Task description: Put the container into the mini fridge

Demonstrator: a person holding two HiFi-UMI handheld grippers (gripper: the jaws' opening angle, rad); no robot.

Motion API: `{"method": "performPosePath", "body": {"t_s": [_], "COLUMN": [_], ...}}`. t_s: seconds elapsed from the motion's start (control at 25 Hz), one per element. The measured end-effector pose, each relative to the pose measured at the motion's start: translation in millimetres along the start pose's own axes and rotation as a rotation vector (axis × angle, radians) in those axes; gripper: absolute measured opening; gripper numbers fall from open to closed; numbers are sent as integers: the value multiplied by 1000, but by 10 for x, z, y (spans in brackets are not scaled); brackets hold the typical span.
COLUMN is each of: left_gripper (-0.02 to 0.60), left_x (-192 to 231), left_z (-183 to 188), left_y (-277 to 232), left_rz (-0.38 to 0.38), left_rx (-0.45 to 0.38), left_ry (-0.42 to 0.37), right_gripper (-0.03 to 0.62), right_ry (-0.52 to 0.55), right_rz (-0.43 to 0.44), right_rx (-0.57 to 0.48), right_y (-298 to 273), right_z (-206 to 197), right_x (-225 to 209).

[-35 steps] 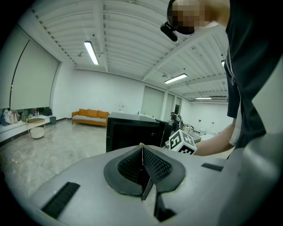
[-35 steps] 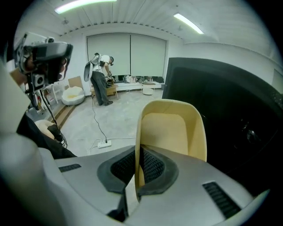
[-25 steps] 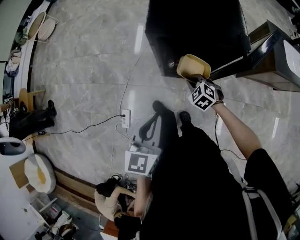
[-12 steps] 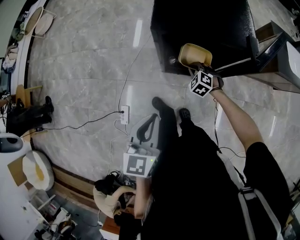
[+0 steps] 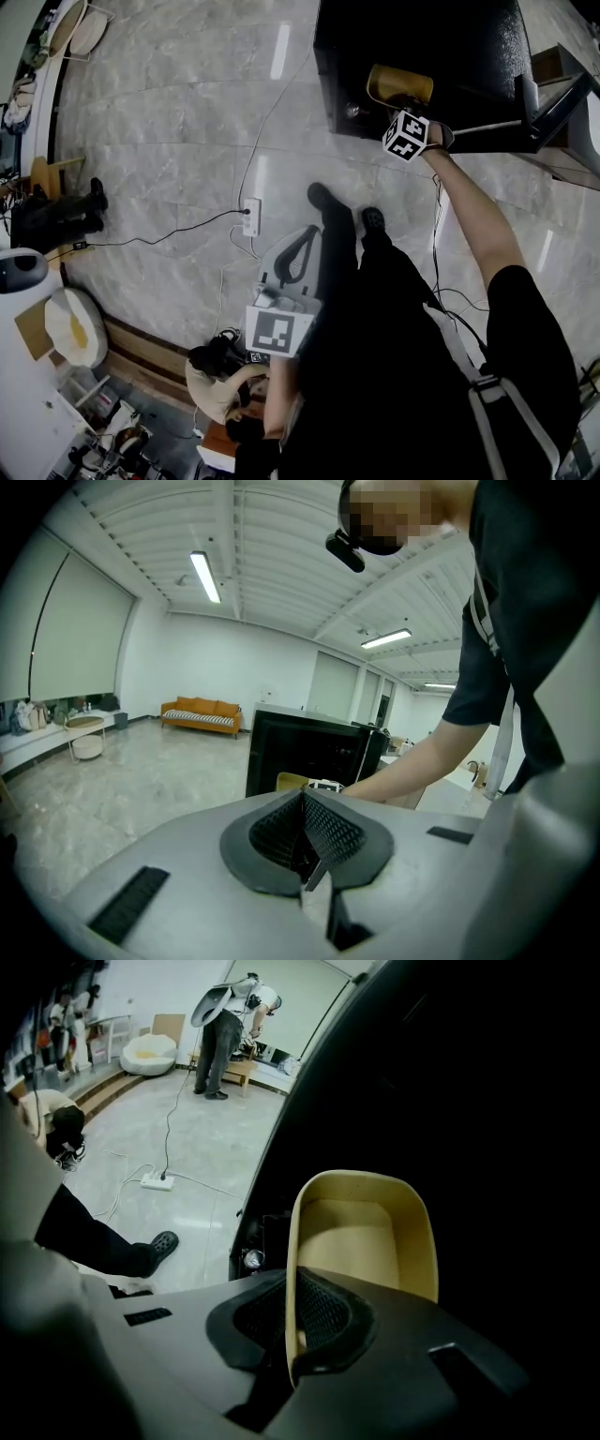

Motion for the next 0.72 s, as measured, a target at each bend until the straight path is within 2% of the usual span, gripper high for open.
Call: {"method": "performPosePath", "body": {"t_s": [0.24,0.44,0.72], "left_gripper": [34,34,33], "left_x": [-58,-140,-139], "left_z": [38,-51,-193], "left_y": [-94,-180,-159], "left_rz": [-21,-38,-13], "left_rx": [1,32,58], "left_ry": [0,-7,16], "right_gripper": [20,20,20], "right_ry": [-28,-21,50], "right_rz": [2,2,-28], "right_rx": [35,55,76], "right_y": [-241,-451,-670], "right_z": [-48,-127,-163], "right_x": [-174,-214,-255]}}
Point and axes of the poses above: the fingertips, and each gripper's own axes: y backward along the fingers, x to its left, z out of its top, the point moved 2 cm from there along y, backward along the fingers
